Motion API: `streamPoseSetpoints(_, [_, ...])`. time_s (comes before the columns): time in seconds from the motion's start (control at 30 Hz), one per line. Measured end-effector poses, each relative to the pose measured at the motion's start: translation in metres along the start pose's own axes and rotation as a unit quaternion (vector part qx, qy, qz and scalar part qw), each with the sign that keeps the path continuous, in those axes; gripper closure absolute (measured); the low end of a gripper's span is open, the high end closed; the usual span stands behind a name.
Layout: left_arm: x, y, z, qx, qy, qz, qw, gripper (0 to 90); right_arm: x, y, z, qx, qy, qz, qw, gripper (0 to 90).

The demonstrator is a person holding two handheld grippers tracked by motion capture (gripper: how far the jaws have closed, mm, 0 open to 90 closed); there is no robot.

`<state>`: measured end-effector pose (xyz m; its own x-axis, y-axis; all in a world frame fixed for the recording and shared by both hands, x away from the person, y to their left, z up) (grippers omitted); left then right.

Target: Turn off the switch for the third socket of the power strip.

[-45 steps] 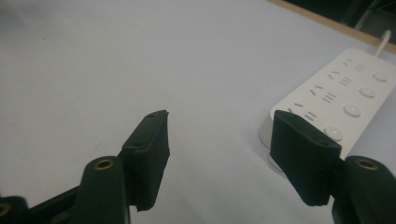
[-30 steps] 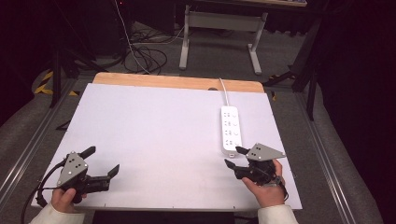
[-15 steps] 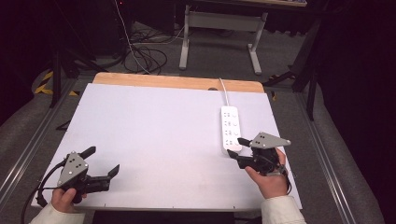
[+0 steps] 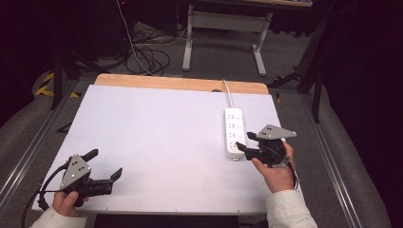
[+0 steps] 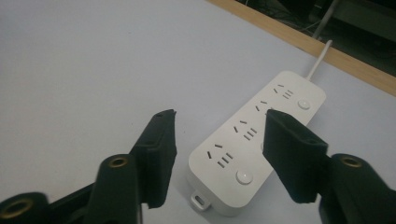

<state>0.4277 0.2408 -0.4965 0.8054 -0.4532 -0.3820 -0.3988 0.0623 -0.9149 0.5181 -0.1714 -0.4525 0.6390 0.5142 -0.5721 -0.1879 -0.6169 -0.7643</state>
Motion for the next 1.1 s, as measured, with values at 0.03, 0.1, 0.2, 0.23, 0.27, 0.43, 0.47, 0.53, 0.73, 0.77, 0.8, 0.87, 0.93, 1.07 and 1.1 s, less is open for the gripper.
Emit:
streamPoseSetpoints(0.03, [0.0, 0.0, 0.0, -0.001, 0.001, 0.0, 1.0, 2.3, 0.0, 0.0, -0.001, -0.003, 0.004, 0.007, 1.0, 51.6])
streamPoseSetpoints(0.1, [0.0, 0.0, 0.0, 0.002, 0.0, 0.001, 1.0, 2.3, 0.0, -0.001, -0.004, -0.006, 0.004, 0.008, 0.9999, 53.1])
streamPoseSetpoints(0.2, [0.0, 0.0, 0.0, 0.002, 0.0, 0.001, 1.0, 2.3, 0.001, -0.001, -0.007, 0.001, -0.008, 0.009, 0.9999, 63.4])
streamPoseSetpoints(0.23, [0.0, 0.0, 0.0, 0.001, 0.0, 0.001, 1.0, 2.3, 0.002, -0.001, -0.007, 0.006, -0.019, 0.012, 0.9997, 66.9])
streamPoseSetpoints(0.27, [0.0, 0.0, 0.0, 0.0, 0.0, 0.0, 1.0, 2.3, 0.003, -0.001, -0.008, 0.007, -0.025, 0.014, 0.9996, 70.7])
streamPoseSetpoints(0.43, [0.001, 0.0, 0.0, -0.001, 0.0, 0.001, 1.0, 2.3, 0.009, -0.001, -0.015, 0.018, -0.026, 0.029, 0.9991, 86.4])
streamPoseSetpoints(0.47, [0.001, 0.0, 0.0, -0.001, 0.0, 0.001, 1.0, 2.3, 0.011, -0.001, -0.017, 0.025, -0.026, 0.031, 0.9989, 88.4])
streamPoseSetpoints(0.53, [0.001, 0.0, 0.001, -0.001, 0.0, 0.001, 1.0, 2.3, 0.014, 0.0, -0.022, 0.03, -0.018, 0.036, 0.9987, 90.0])
streamPoseSetpoints(0.73, [0.001, 0.001, 0.001, -0.003, -0.002, 0.002, 1.0, 2.3, 0.026, 0.002, -0.03, 0.046, -0.017, 0.052, 0.9974, 90.0])
streamPoseSetpoints(0.77, [0.001, 0.001, 0.001, -0.003, -0.002, 0.002, 1.0, 2.3, 0.029, 0.002, -0.031, 0.048, -0.018, 0.055, 0.9972, 90.0])
streamPoseSetpoints(0.8, [0.001, 0.001, 0.001, -0.003, -0.002, 0.002, 1.0, 2.3, 0.031, 0.004, -0.032, 0.05, -0.018, 0.061, 0.9967, 90.0])
streamPoseSetpoints(0.87, [0.001, 0.001, 0.002, -0.003, -0.002, 0.002, 1.0, 2.3, 0.036, 0.005, -0.034, 0.049, -0.015, 0.067, 0.9964, 90.0])
streamPoseSetpoints(0.93, [0.001, 0.001, 0.002, -0.002, -0.002, 0.003, 1.0, 2.3, 0.041, 0.009, -0.037, 0.05, -0.013, 0.077, 0.9957, 90.0])
streamPoseSetpoints(1.07, [0.001, 0.001, 0.002, -0.002, -0.002, 0.003, 1.0, 2.3, 0.049, 0.013, -0.042, 0.052, -0.006, 0.09, 0.9946, 90.0])
streamPoseSetpoints(1.1, [0.001, 0.001, 0.002, -0.002, -0.002, 0.003, 1.0, 2.3, 0.051, 0.014, -0.043, 0.052, -0.005, 0.092, 0.9944, 90.0])
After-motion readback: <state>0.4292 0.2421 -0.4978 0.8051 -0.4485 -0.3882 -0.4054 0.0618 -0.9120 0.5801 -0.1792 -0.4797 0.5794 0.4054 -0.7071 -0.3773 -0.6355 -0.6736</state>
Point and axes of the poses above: each handheld gripper's, and its own axes: x roughly forward along the jaws, y roughly out of its underside, z roughly to its left, the point moved 10 cm from there along x, roughly forward along the jaws, and after that the axes turned 13 degrees about -x, right-handed, at the moved point
